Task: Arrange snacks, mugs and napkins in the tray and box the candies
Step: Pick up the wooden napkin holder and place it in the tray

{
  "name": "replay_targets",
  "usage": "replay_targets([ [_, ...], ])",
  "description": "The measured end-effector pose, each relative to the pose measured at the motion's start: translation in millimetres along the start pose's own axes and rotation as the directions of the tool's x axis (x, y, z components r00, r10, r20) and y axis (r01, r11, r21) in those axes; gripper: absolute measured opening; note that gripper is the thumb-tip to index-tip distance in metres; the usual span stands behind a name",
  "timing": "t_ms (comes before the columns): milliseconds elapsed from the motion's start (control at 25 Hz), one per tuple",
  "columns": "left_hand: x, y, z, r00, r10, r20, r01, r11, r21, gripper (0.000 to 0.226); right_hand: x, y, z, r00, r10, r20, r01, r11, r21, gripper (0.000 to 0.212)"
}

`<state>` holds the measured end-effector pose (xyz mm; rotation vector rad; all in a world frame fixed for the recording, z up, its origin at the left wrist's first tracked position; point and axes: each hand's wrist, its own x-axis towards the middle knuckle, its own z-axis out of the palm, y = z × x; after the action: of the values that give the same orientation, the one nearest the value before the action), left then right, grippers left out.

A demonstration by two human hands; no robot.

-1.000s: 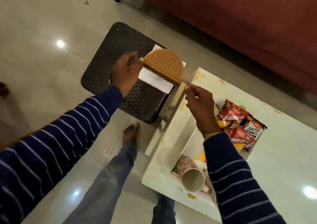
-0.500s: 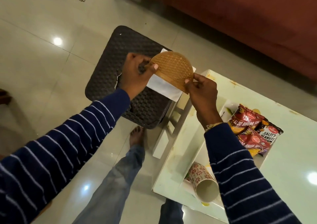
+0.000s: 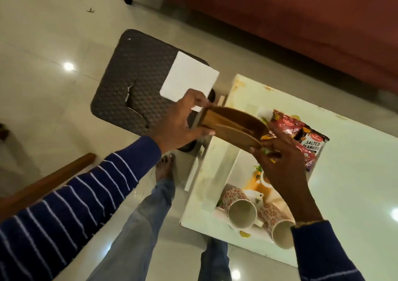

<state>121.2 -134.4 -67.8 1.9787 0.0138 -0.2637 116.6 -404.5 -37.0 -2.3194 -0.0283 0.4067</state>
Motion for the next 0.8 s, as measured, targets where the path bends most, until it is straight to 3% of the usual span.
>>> replay_targets([
  [80,-4,7,44,0.995,0.031,0.098,-0.035,0.998,0.046,0.07,-25,33,-21,0.998,0.063,-0.006,-0.063,0.998,0.016,0.026],
  [240,-12,20,126,0.959,0.138,0.249,-0.203,0.944,0.26,0.05,-64,93,-50,0.986,0.158,-0.047,-0.158,0.987,0.014,0.05],
  [400,-16,16,182,0.937,0.067,0.343,-0.204,0.902,0.381,0.053,-85,142,-56,0.987,0.161,-0.002,-0.161,0.987,-0.019,0.071],
  [560,-22,4,211,0.924,0.007,0.382,-0.202,0.858,0.472,0.056,-87,175,-47,0.983,0.18,0.047,-0.174,0.979,-0.108,0.058],
  [800,-29,-7,221,0.944,0.015,0.329,-0.185,0.851,0.491,0.056,-89,189,-38,0.98,0.19,0.054,-0.18,0.972,-0.152,0.054],
])
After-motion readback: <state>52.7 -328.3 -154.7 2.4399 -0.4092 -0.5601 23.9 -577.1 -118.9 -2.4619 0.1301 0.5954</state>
